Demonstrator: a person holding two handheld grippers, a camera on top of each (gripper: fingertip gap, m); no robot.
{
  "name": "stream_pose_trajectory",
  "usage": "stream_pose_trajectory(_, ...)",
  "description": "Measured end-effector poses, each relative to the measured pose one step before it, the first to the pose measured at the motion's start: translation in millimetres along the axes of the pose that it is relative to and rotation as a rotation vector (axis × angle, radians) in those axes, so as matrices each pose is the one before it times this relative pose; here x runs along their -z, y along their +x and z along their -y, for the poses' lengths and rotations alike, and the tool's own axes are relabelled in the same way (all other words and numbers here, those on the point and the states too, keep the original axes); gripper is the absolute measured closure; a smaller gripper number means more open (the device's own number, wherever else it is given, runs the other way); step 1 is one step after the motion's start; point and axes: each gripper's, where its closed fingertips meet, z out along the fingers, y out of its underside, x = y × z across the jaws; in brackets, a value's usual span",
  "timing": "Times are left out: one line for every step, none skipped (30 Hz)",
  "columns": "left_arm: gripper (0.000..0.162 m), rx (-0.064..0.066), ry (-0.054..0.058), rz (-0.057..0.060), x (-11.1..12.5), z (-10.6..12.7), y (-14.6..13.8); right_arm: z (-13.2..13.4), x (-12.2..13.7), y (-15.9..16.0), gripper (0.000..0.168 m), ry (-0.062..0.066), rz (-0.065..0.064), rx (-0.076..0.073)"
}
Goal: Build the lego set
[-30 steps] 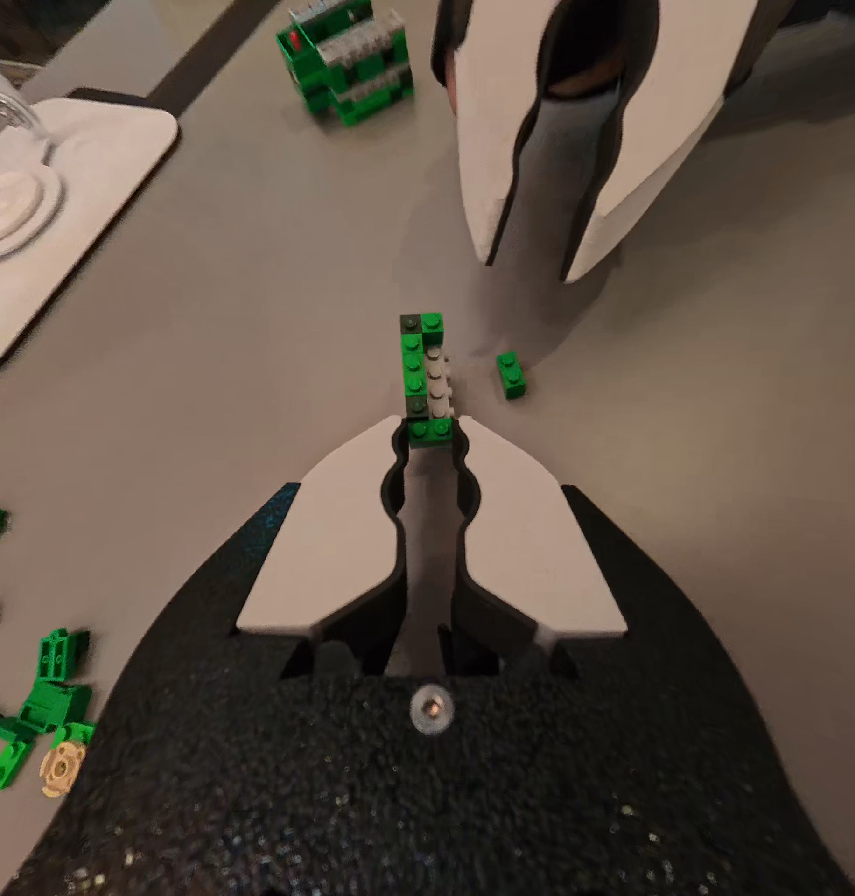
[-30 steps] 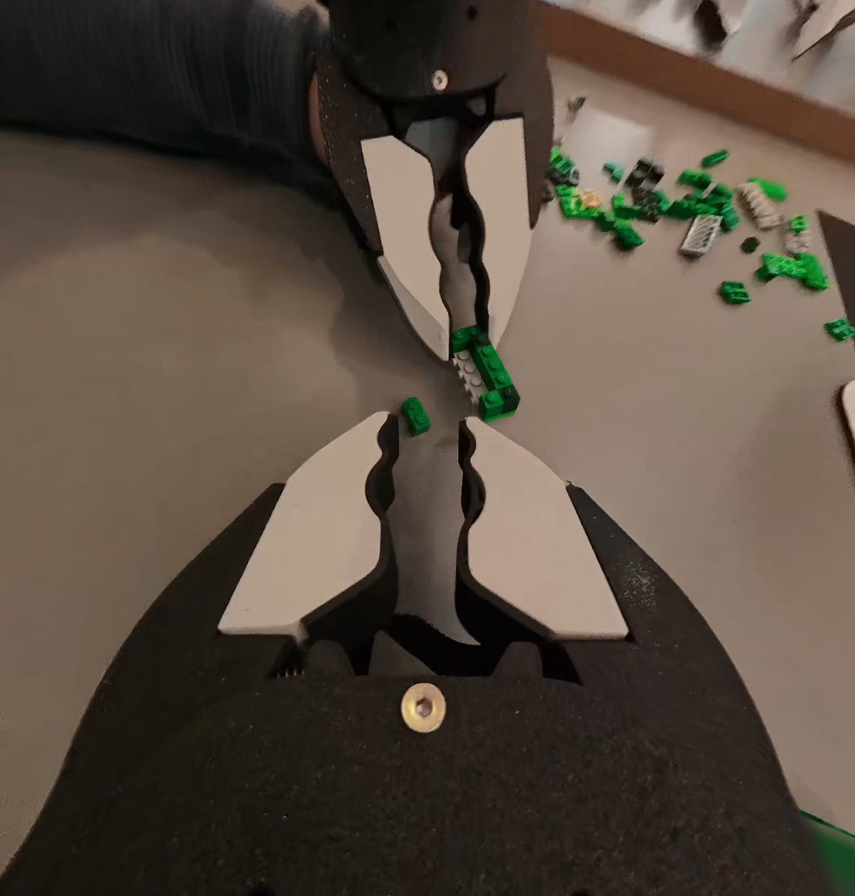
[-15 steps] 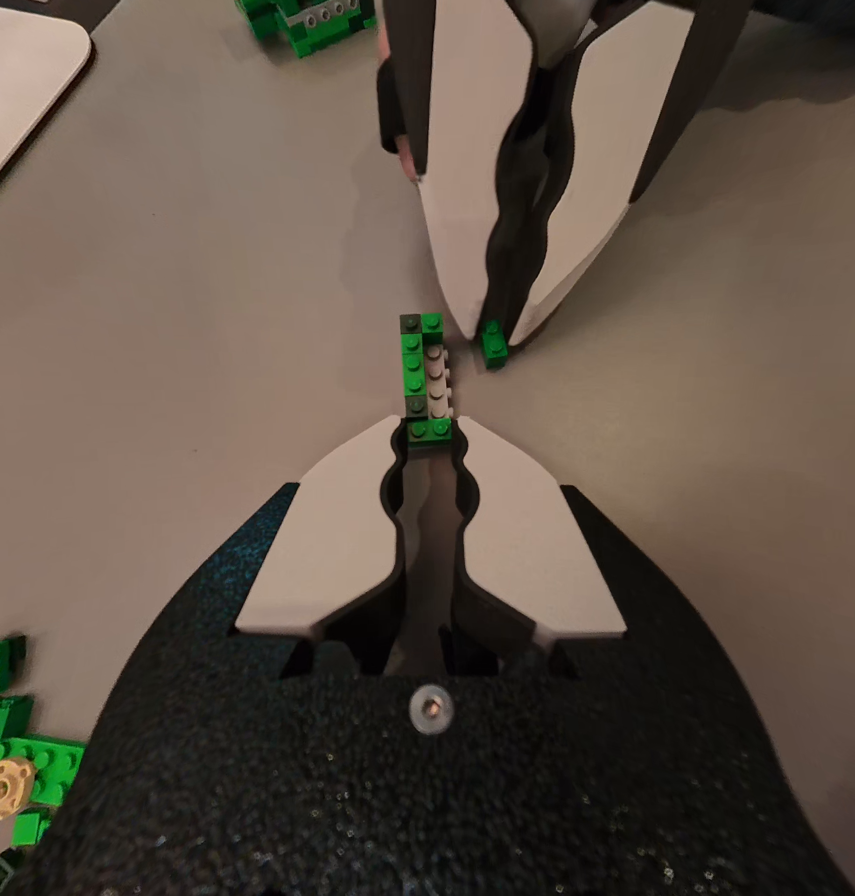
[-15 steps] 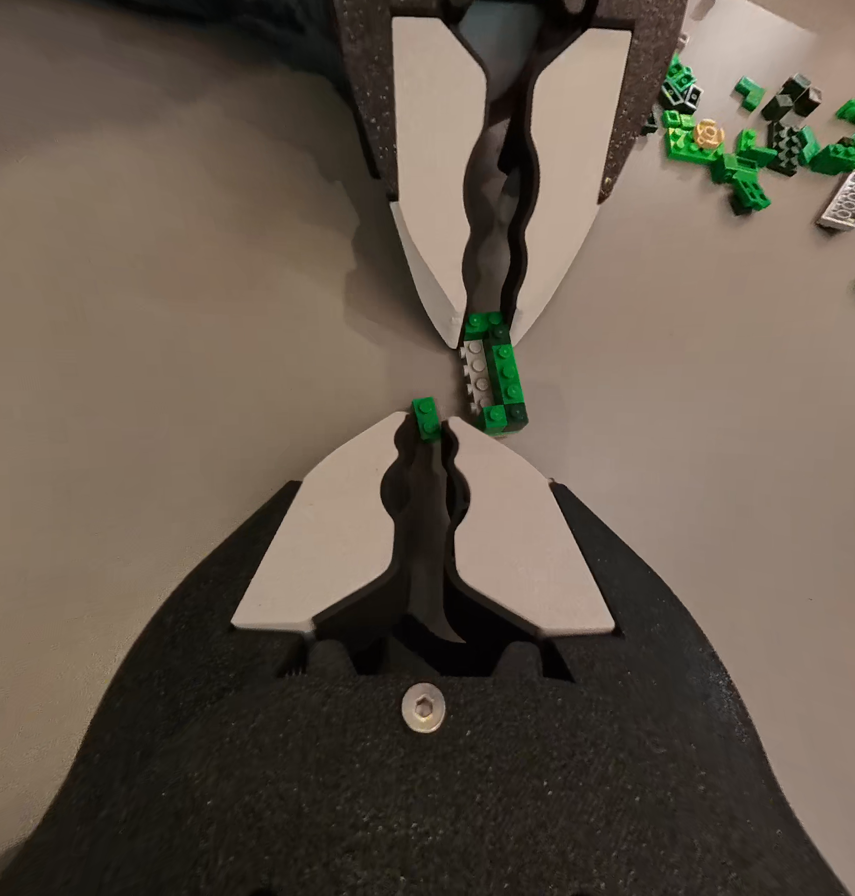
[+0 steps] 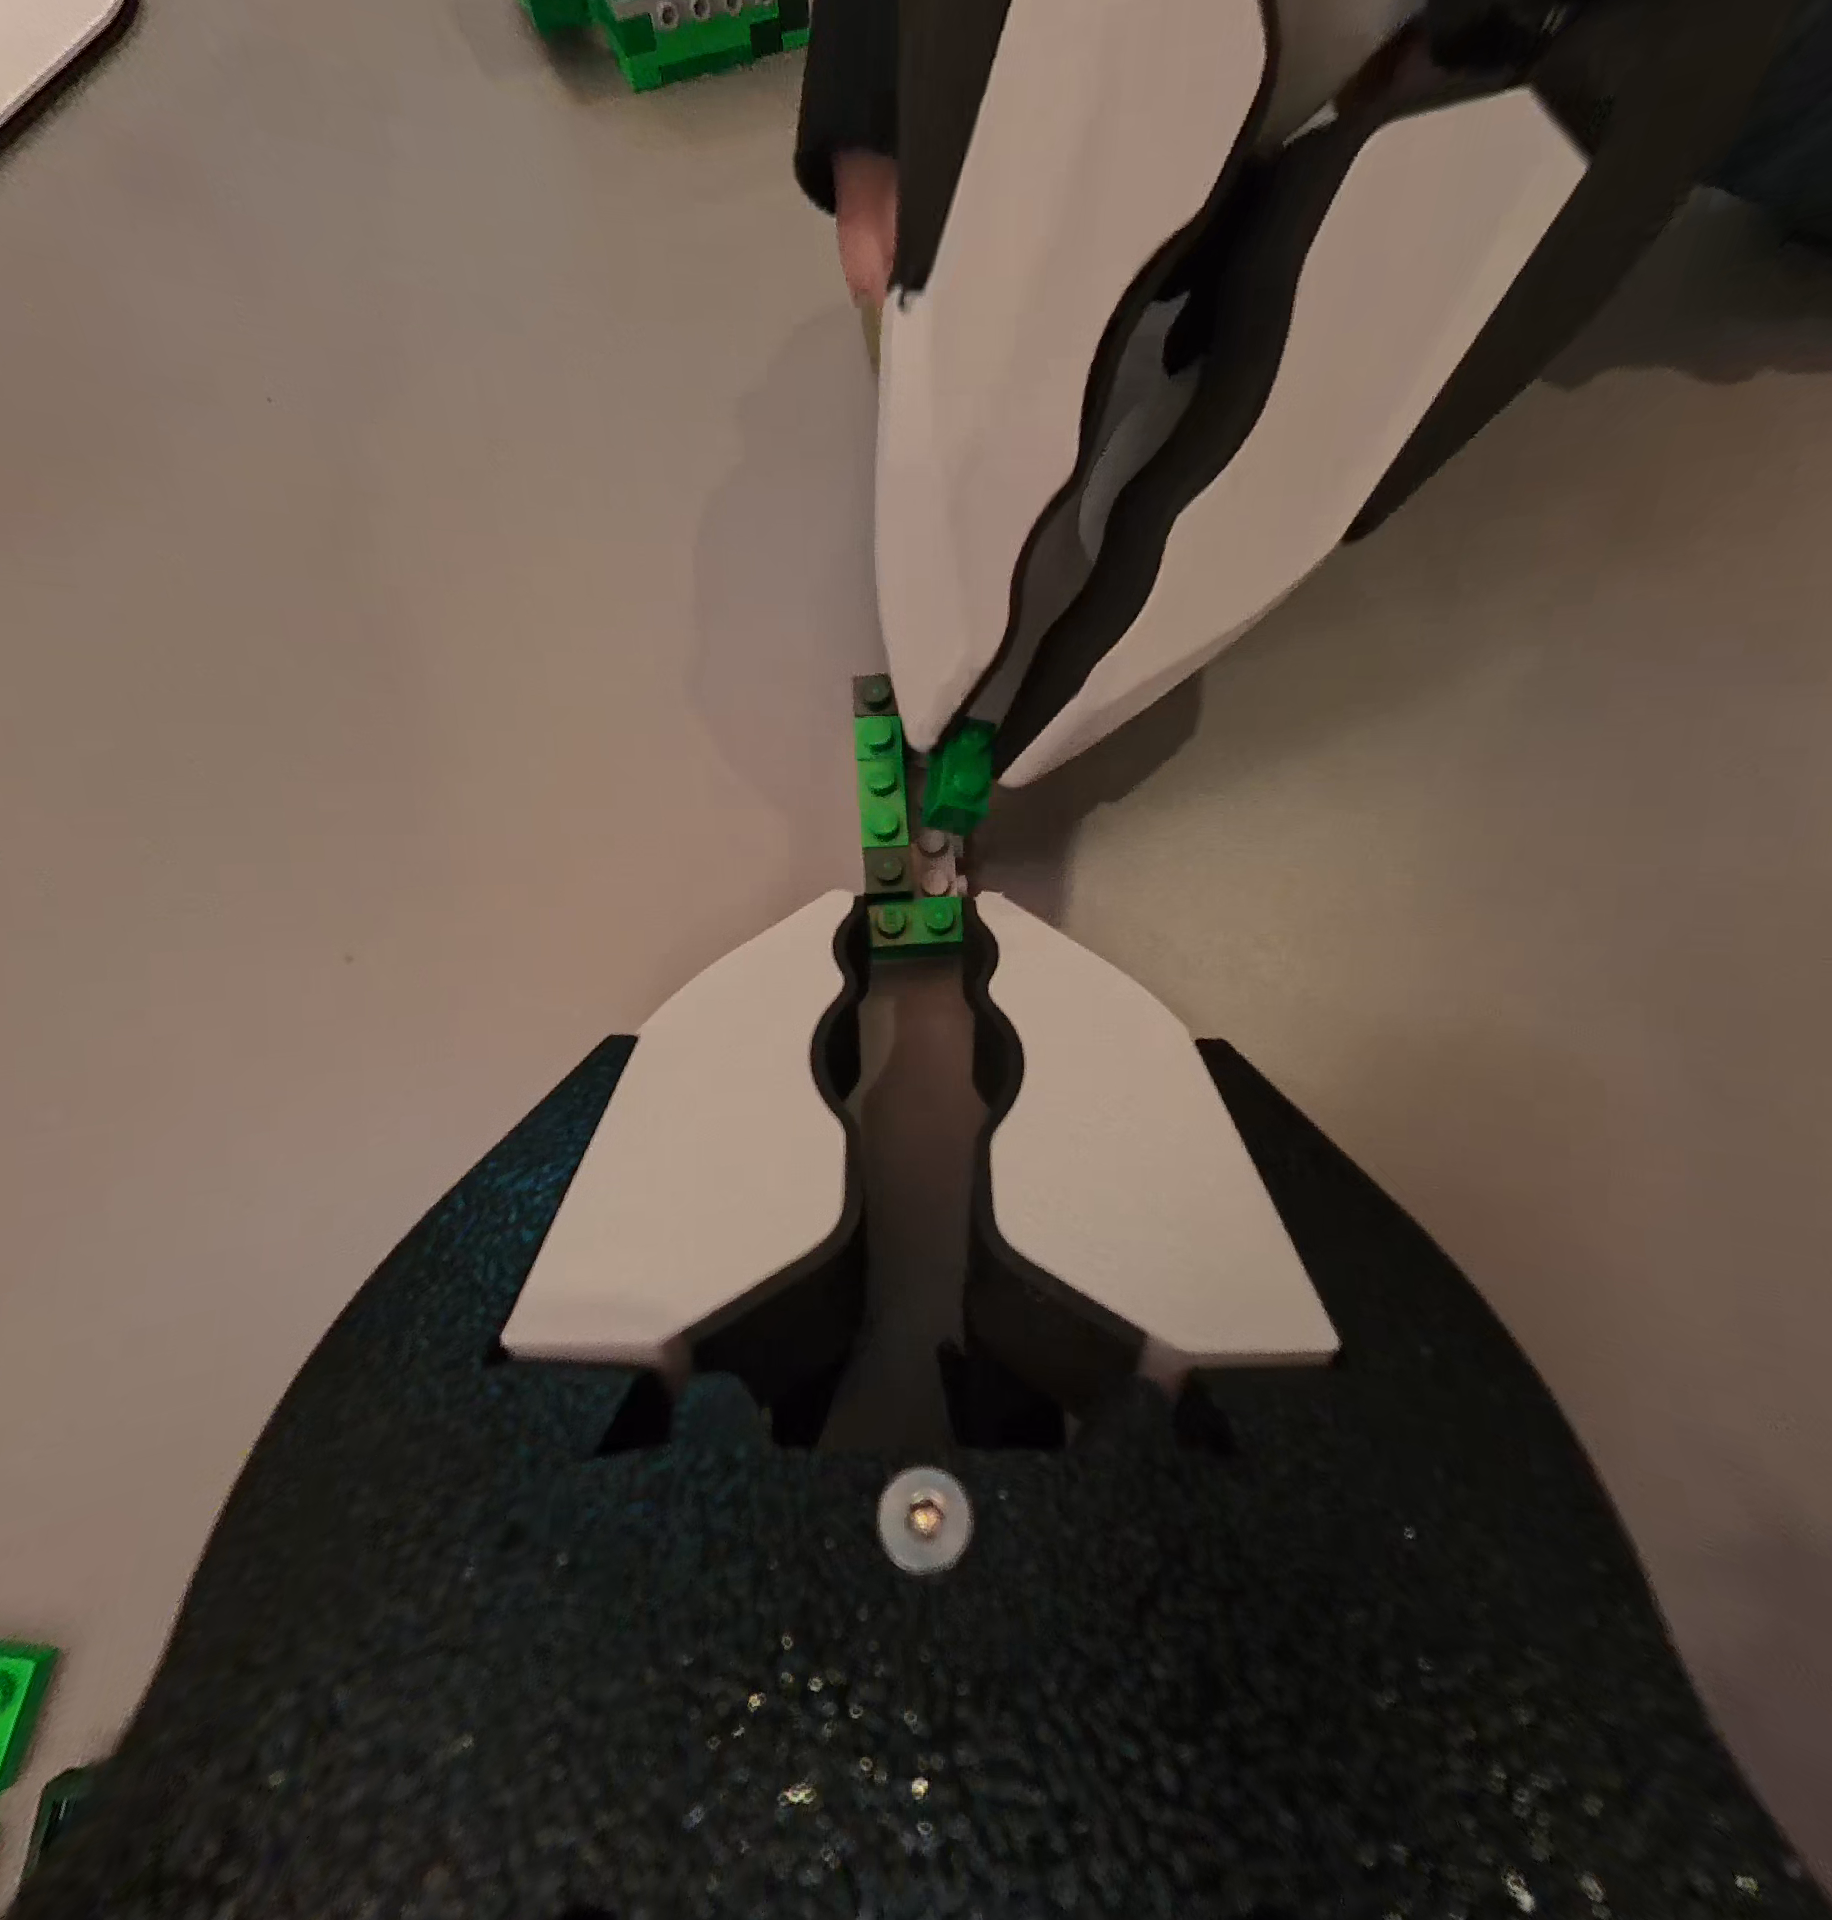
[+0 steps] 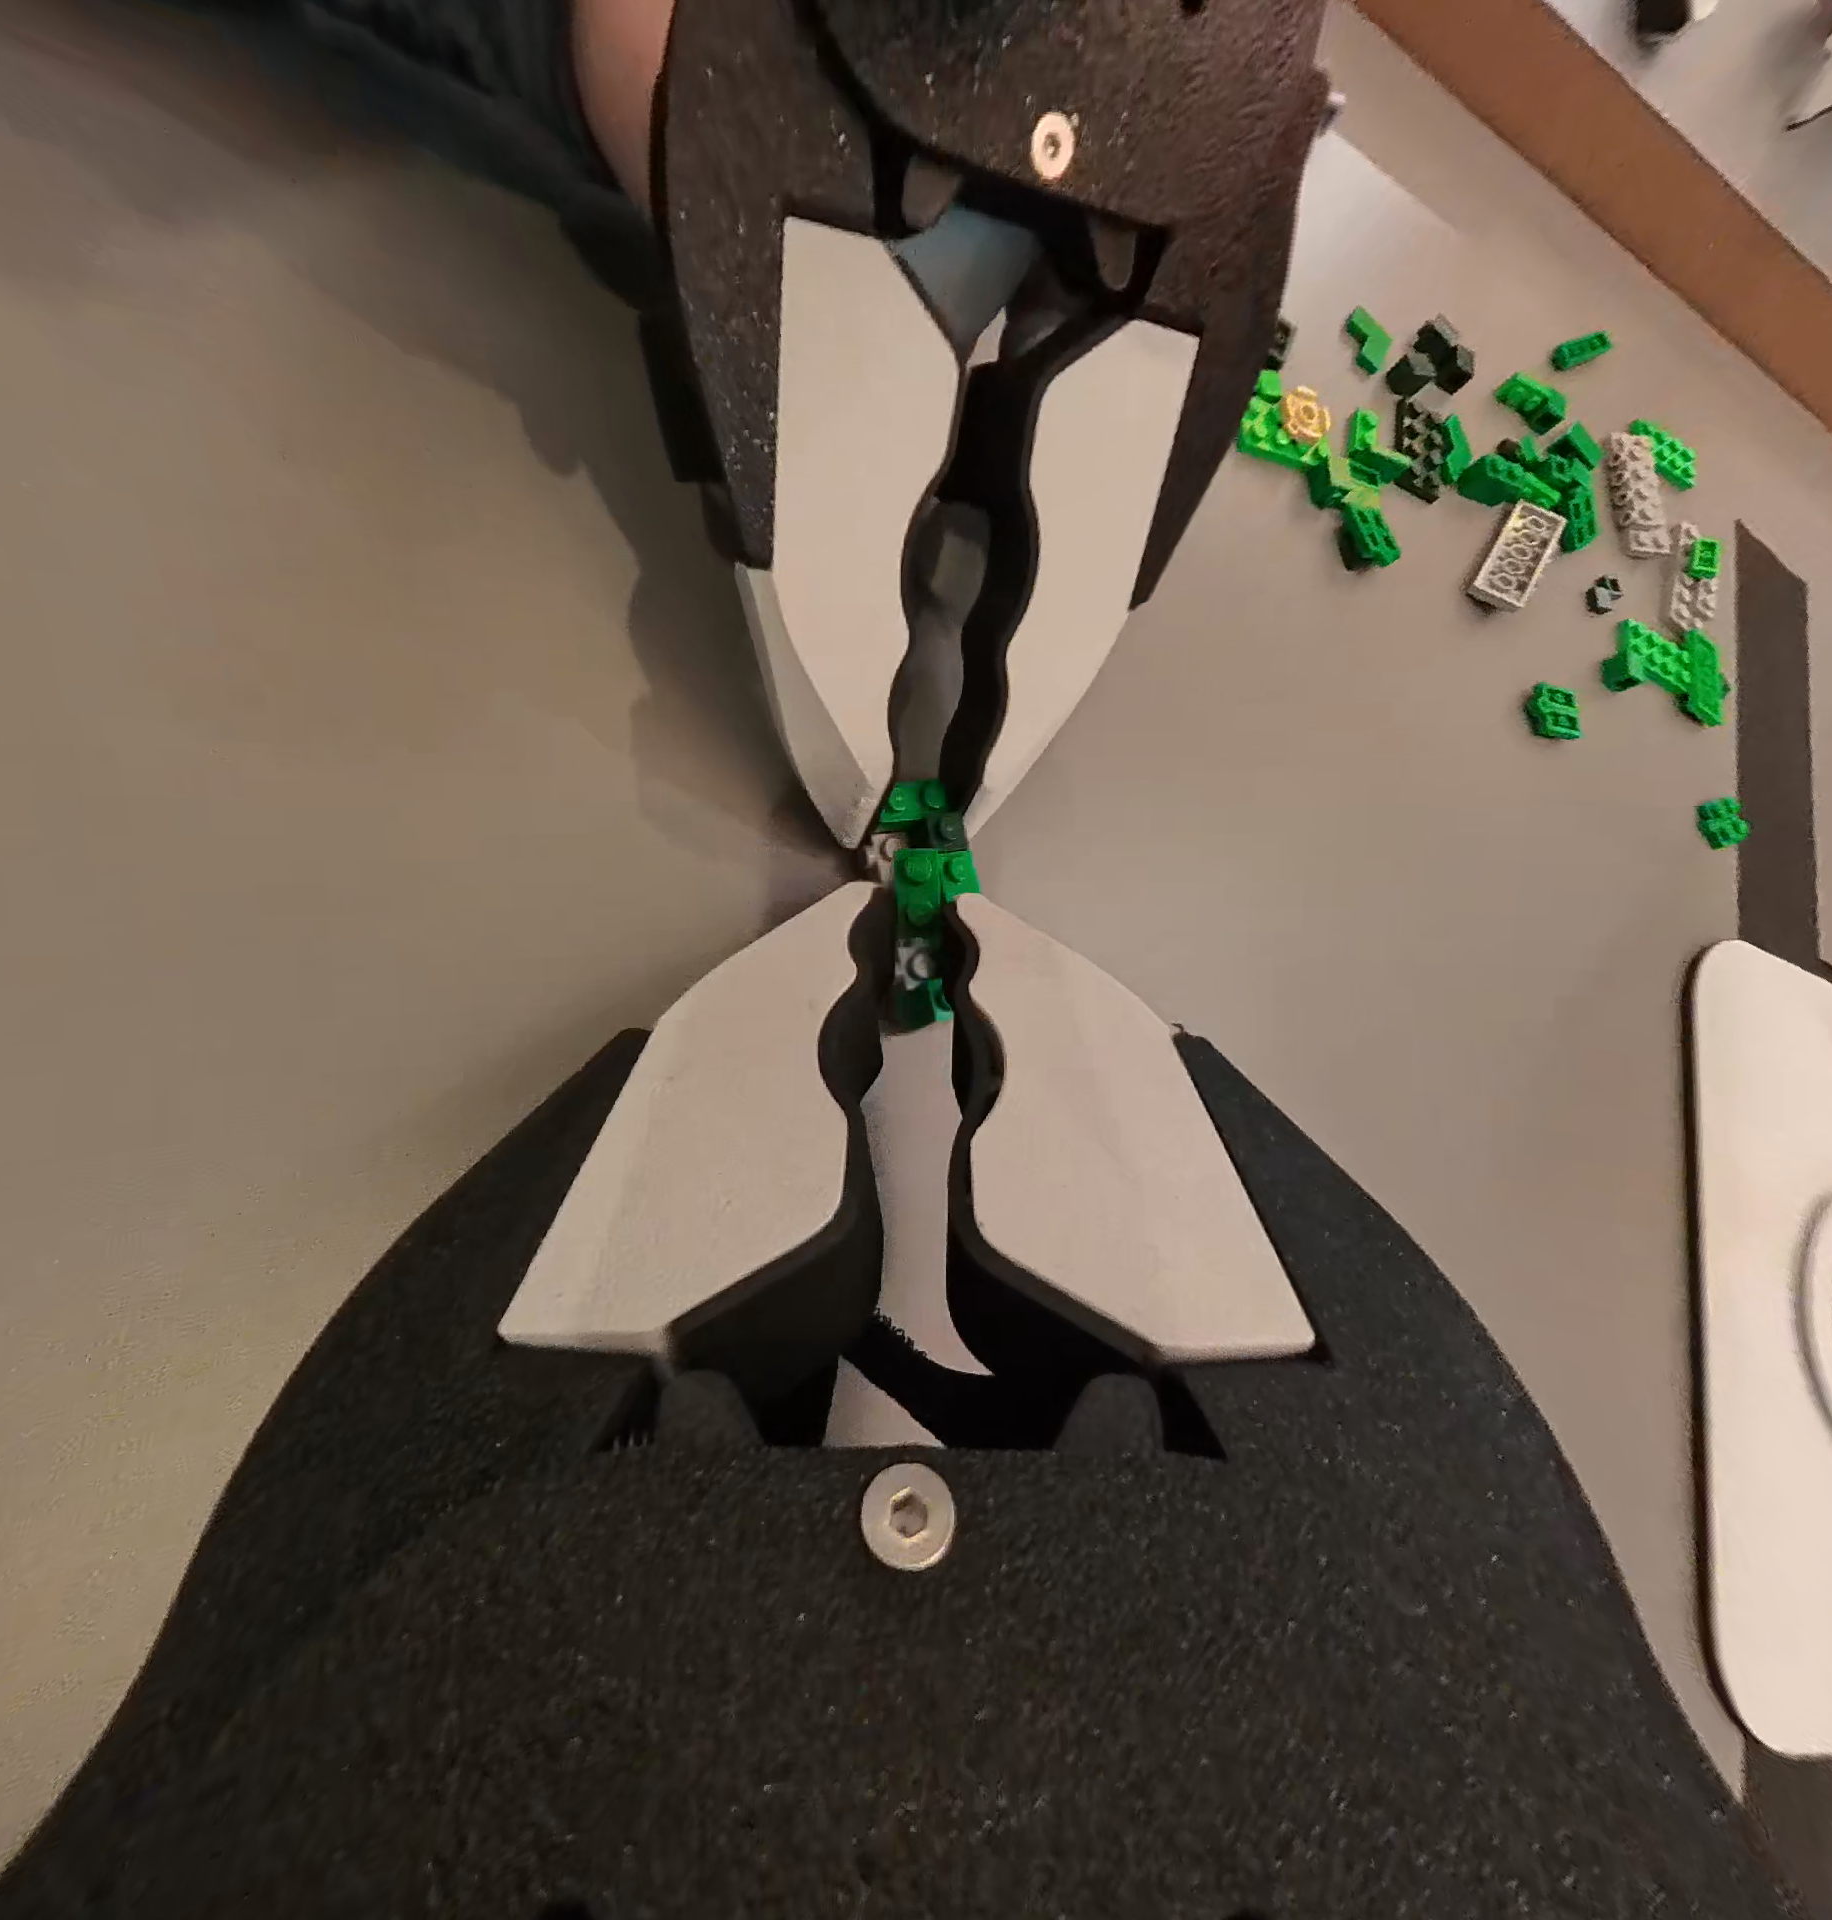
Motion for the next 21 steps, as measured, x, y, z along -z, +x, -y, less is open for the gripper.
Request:
stream_pose_trajectory(0.146, -0.0002, 0.0001, -0.0012, -0.21, 0.05, 0.27, -1.07, -1.48, -0.97, 0.160, -0.0084, 0.0015, 0.0051)
stream_pose_trajectory(0.146, -0.0001, 0.0004, -0.0012, -0.03, 0.06, 0.15, -0.60, -0.92, -1.34, 0.160, -0.0058, 0.0043, 0.0082)
stream_pose_trajectory(0.146, 0.0002, 0.0001, -0.0021, -0.11, 0.10, 0.34, 0.16, -0.46, 0.08, 0.160, -0.0019, -0.0058, 0.0079)
stream_pose_trajectory(0.146, -0.0004, -0.0002, -0.0037, -0.06, 0.03, 0.64, 0.68, -0.07, 0.53, 0.160, 0.0004, -0.0075, 0.0076)
stream_pose_trajectory(0.146, -0.0007, 0.0002, -0.0028, -0.15, 0.15, 0.44, 0.54, 0.02, -0.43, 0.160, -0.0009, 0.0005, 0.0052)
stream_pose_trajectory(0.146, -0.0007, -0.0003, -0.0026, -0.15, 0.10, 0.51, -0.11, -0.08, 0.23, 0.160, -0.0040, -0.0031, 0.0014)
stream_pose_trajectory(0.146, -0.0012, -0.0007, -0.0010, -0.13, 0.05, 0.27, -0.42, -0.27, -0.43, 0.160, -0.0045, 0.0023, 0.0018)
stream_pose_trajectory(0.146, -0.0008, -0.0006, -0.0004, 0.03, 0.05, 0.17, -0.93, -0.45, -0.38, 0.160, -0.0062, 0.0014, 0.0012)
stream_pose_trajectory(0.146, 0.0001, -0.0002, 0.0001, 0.02, -0.03, 0.00, -1.05, -0.63, -0.32, 0.160, -0.0068, 0.0001, 0.0036)
stream_pose_trajectory(0.146, 0.0020, 0.0006, -0.0007, 0.00, 0.05, -0.08, -0.52, -0.31, -0.09, 0.160, -0.0034, -0.0017, 0.0052)
stream_pose_trajectory(0.146, 0.0027, 0.0011, -0.0020, 0.11, -0.13, 0.04, -0.38, -0.09, 0.01, 0.160, -0.0026, -0.0018, 0.0032)
stream_pose_trajectory(0.146, 0.0025, 0.0013, -0.0014, 0.10, 0.03, -0.09, 0.02, 0.05, 0.35, 0.160, -0.0009, -0.0034, 0.0012)
stream_pose_trajectory(0.146, 0.0008, 0.0003, -0.0009, 0.05, -0.01, -0.01, 0.01, 0.11, 0.60, 0.160, -0.0016, -0.0045, 0.0012)
stream_pose_trajectory(0.146, -0.0001, -0.0005, -0.0006, 0.04, -0.07, 0.08, -0.09, 0.17, 1.23, 0.159, -0.0018, -0.0091, 0.0009)
stream_pose_trajectory(0.146, 0.0000, -0.0005, -0.0008, -0.06, 0.02, 0.15, -0.16, 0.00, 1.00, 0.159, -0.0027, -0.0074, 0.0000)
stream_pose_trajectory(0.146, 0.0001, -0.0001, -0.0019, -0.03, 0.01, 0.34, -0.40, -0.22, 0.10, 0.158, -0.0040, -0.0010, 0.0003)
stream_pose_trajectory(0.146, 0.0001, 0.0003, -0.0003, -0.15, 0.03, 0.00, -0.34, -0.06, -0.05, 0.158, -0.0025, -0.0001, -0.0001)
stream_pose_trajectory(0.146, 0.0014, 0.0008, -0.0006, 0.05, 0.03, -0.09, 0.01, -0.09, 0.21, 0.158, -0.0007, -0.0023, 0.0008)
stream_pose_trajectory(0.146, 0.0026, 0.0010, -0.0017, 0.08, 0.03, 0.06, 0.13, -0.14, 0.13, 0.157, -0.0010, -0.0021, 0.0015)
stream_pose_trajectory(0.146, 0.0019, 0.0011, -0.0022, 0.01, -0.04, 0.06, -0.16, -0.18, 0.45, 0.155, -0.0031, -0.0041, 0.0008)
stream_pose_trajectory(0.146, 0.0007, 0.0009, -0.0015, -0.03, 0.10, 0.16, -0.86, -0.24, 0.15, 0.154, -0.0082, -0.0013, 0.0011)
